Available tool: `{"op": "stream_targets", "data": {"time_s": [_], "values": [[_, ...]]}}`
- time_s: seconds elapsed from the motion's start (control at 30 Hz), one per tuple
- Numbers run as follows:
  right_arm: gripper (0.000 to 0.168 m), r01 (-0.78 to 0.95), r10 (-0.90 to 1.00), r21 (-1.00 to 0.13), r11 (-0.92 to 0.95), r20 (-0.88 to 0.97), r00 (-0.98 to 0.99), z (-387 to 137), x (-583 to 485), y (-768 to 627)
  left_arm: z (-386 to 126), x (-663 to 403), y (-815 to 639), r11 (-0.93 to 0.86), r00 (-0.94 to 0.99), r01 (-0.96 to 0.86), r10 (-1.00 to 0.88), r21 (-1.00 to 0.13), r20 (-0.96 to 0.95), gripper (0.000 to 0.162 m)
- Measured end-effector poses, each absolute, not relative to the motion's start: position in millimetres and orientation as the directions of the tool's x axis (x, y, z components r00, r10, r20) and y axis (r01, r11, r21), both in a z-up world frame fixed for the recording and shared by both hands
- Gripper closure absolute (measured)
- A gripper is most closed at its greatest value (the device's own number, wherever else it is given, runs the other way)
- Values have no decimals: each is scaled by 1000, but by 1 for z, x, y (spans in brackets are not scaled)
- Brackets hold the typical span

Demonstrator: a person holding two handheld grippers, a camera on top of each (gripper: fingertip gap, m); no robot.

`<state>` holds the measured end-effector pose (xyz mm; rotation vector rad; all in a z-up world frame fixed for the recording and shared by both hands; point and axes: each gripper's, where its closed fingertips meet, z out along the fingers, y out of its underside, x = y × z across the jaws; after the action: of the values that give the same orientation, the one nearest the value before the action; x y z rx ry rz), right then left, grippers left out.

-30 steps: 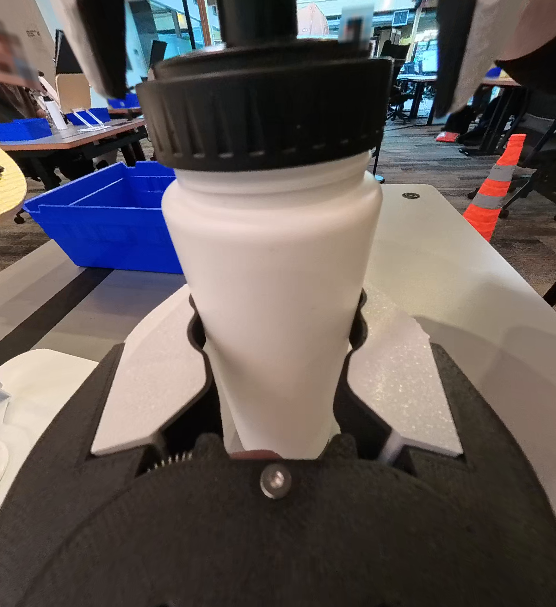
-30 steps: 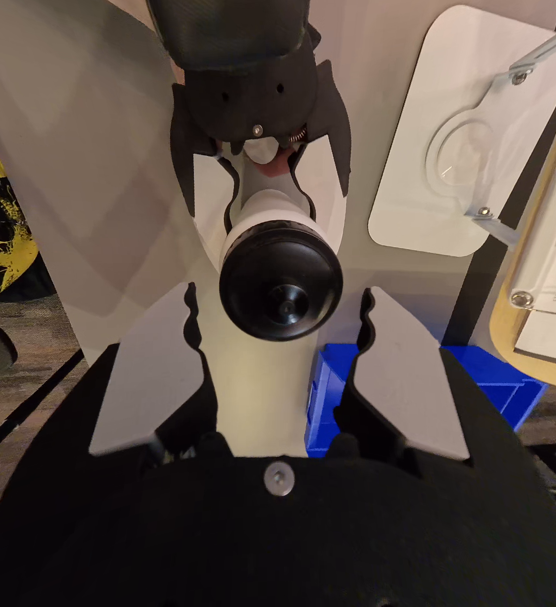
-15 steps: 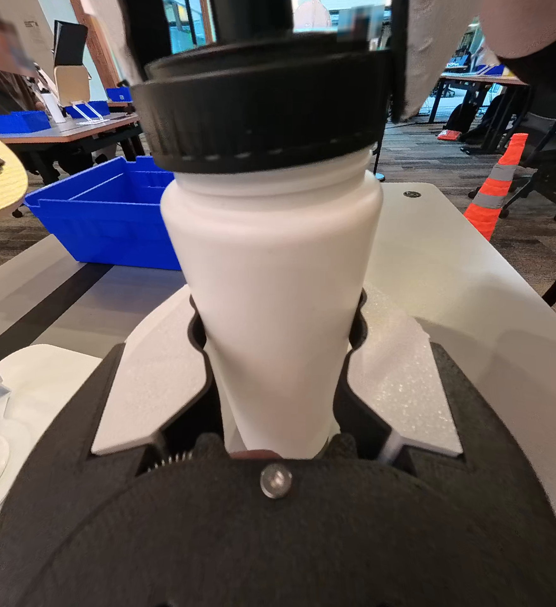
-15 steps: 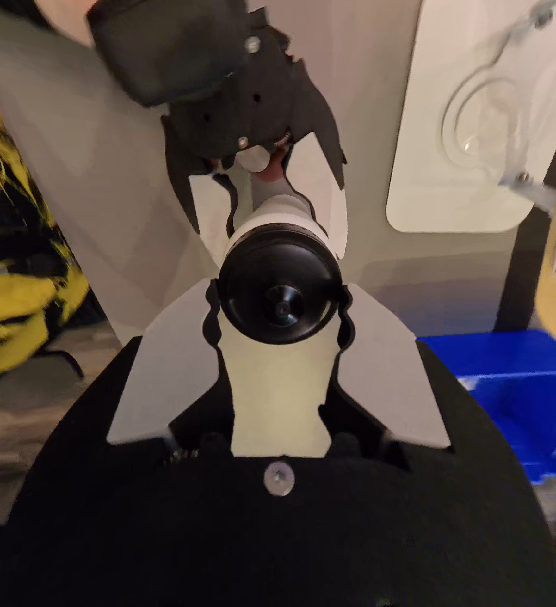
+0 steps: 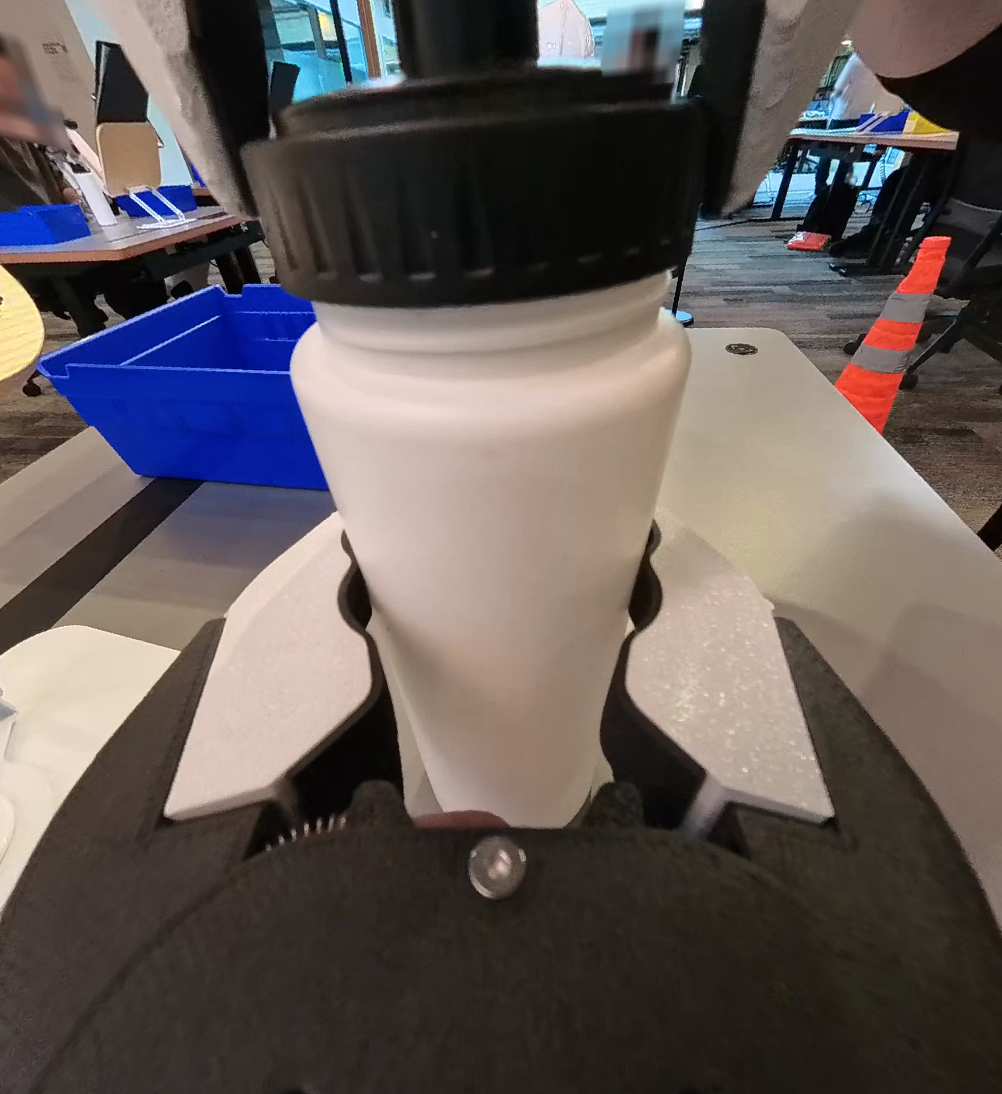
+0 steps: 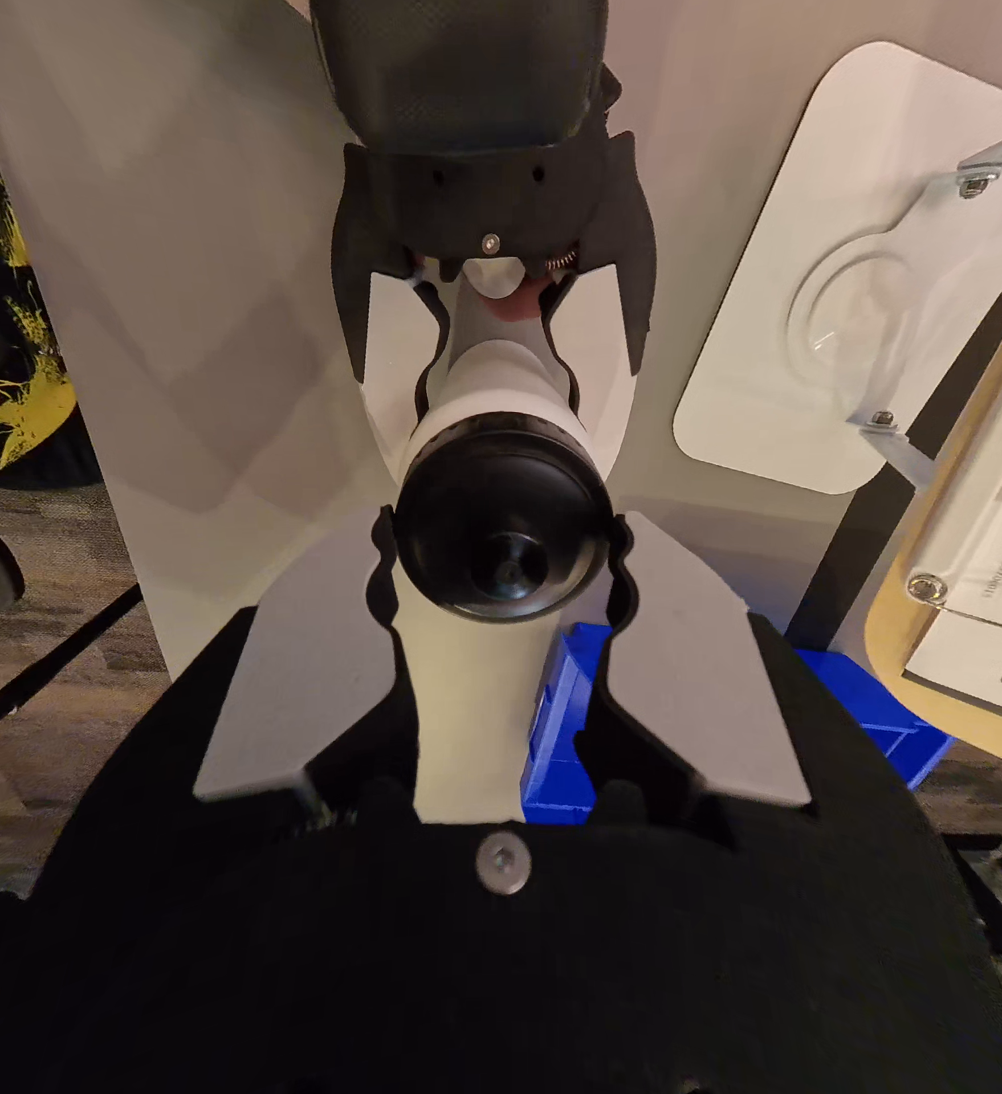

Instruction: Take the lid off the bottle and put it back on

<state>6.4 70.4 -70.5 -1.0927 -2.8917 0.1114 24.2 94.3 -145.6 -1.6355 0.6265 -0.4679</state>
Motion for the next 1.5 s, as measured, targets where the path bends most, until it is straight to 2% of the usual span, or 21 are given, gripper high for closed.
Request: {"op": "stream_targets", "data": {"time_s": [0.07, 0.2, 0.3, 0.37, 0.4, 0.57, 0.73, 0.87, 0.97, 1.03, 1.13, 1.3, 1.43, 1.5], "values": [[98, 698, 702, -86, 711, 10, -713, -71, 6, 70, -146, 24, 94, -92, 769, -137, -637, -986, -47, 75], [98, 883, 885, -95, 460, -36, -465, -70, 5, 70, -146, 24, 94, -93, 769, -132, -638, -987, -43, 75], [97, 853, 854, -64, 518, -14, -520, -71, 9, 71, -145, 26, 94, -89, 768, -143, -638, -986, -54, 75], [77, 817, 819, -62, 573, 19, -574, -71, 9, 74, -146, 25, 94, -91, 769, -138, -637, -986, -49, 75], [77, 799, 801, -58, 599, 28, -598, -71, 9, 76, -146, 25, 94, -91, 769, -136, -637, -986, -47, 75], [100, 688, 691, -70, 723, 34, -722, -68, 10, 73, -145, 25, 94, -90, 768, -136, -638, -987, -48, 75], [100, 702, 705, -63, 709, 40, -708, -69, 9, 73, -146, 25, 94, -91, 769, -133, -638, -987, -45, 75], [100, 863, 867, -81, 498, 11, -499, -69, 8, 72, -146, 24, 95, -92, 769, -129, -637, -987, -41, 75], [99, 907, 910, -74, 415, 26, -414, -69, 12, 72, -145, 26, 94, -88, 767, -140, -639, -986, -52, 75], [99, 892, 893, -50, 449, 27, -448, -68, 15, 72, -145, 27, 94, -86, 767, -146, -639, -985, -58, 75], [86, 815, 818, -68, 575, 17, -576, -66, 14, 68, -145, 26, 94, -90, 769, -137, -638, -986, -48, 75], [99, 698, 698, -31, 715, 68, -713, -69, 11, 74, -145, 26, 94, -90, 767, -136, -639, -987, -48, 75], [99, 713, 713, -30, 701, 60, -699, -70, 10, 74, -145, 25, 94, -91, 768, -132, -639, -987, -43, 75], [99, 779, 780, -38, 626, 39, -625, -70, 11, 74, -145, 26, 94, -91, 769, -132, -638, -987, -44, 75]]}}
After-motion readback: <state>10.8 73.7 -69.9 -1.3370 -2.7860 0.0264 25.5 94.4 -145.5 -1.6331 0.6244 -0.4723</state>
